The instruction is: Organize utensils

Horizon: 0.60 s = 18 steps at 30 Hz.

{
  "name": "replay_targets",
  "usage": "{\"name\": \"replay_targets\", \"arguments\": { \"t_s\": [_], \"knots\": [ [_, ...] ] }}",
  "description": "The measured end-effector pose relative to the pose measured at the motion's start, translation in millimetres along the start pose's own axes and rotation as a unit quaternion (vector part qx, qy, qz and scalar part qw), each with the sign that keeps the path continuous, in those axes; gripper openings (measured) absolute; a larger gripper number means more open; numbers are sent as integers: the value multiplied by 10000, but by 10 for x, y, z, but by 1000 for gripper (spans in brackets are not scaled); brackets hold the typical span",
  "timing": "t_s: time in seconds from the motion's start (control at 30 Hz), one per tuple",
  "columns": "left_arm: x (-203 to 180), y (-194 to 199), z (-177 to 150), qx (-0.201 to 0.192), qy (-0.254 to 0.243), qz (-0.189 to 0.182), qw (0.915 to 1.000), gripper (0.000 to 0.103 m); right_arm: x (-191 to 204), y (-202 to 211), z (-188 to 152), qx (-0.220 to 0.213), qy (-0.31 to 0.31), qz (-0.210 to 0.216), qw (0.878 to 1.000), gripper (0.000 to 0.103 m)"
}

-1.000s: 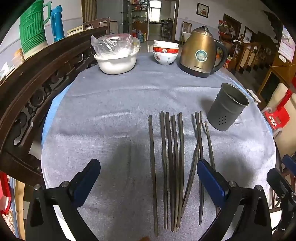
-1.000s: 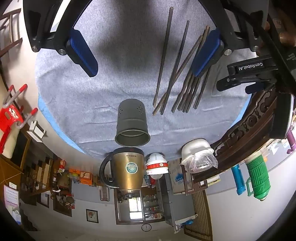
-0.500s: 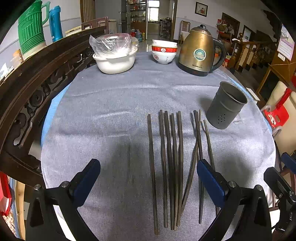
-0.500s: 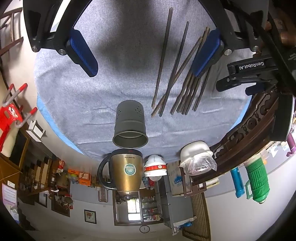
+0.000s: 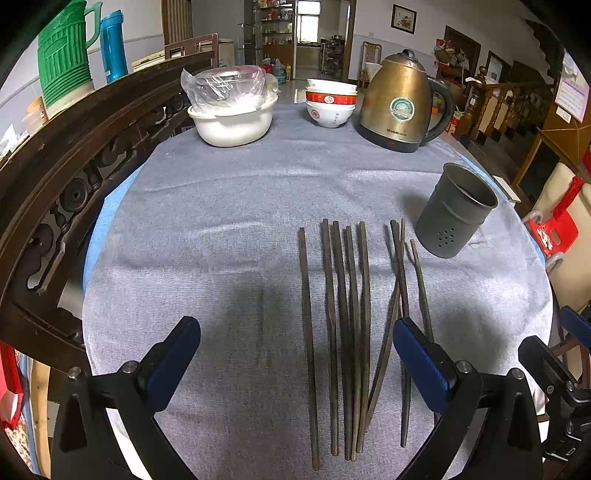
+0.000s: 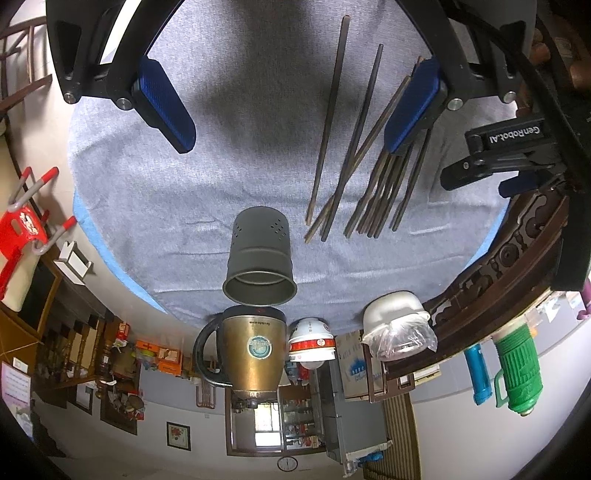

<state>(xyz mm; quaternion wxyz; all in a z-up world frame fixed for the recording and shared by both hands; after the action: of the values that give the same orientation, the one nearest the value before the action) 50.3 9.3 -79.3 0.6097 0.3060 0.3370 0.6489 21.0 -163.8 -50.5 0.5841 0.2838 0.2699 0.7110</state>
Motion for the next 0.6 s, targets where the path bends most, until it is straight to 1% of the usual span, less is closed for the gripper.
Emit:
{"name": "replay_targets", "arguments": {
  "t_s": [0.6],
  "knots": [
    [-18,11,-22,-45,-60,35,10000,103,-44,-36,-47,70,-22,-95,9999,103]
  ]
}}
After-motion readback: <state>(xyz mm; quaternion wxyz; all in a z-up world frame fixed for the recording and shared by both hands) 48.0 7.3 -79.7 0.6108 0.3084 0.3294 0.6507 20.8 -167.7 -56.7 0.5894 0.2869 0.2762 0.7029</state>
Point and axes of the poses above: each gripper's, at about its wrist camera, not at the fingertips, and y roughly against the way its jaws point, x to its left, z to its top, the point moved 9 cm from there along -y, roughly the way its jaws point, and after that the axes turned 2 degrees about z, right-handed, at the moved point
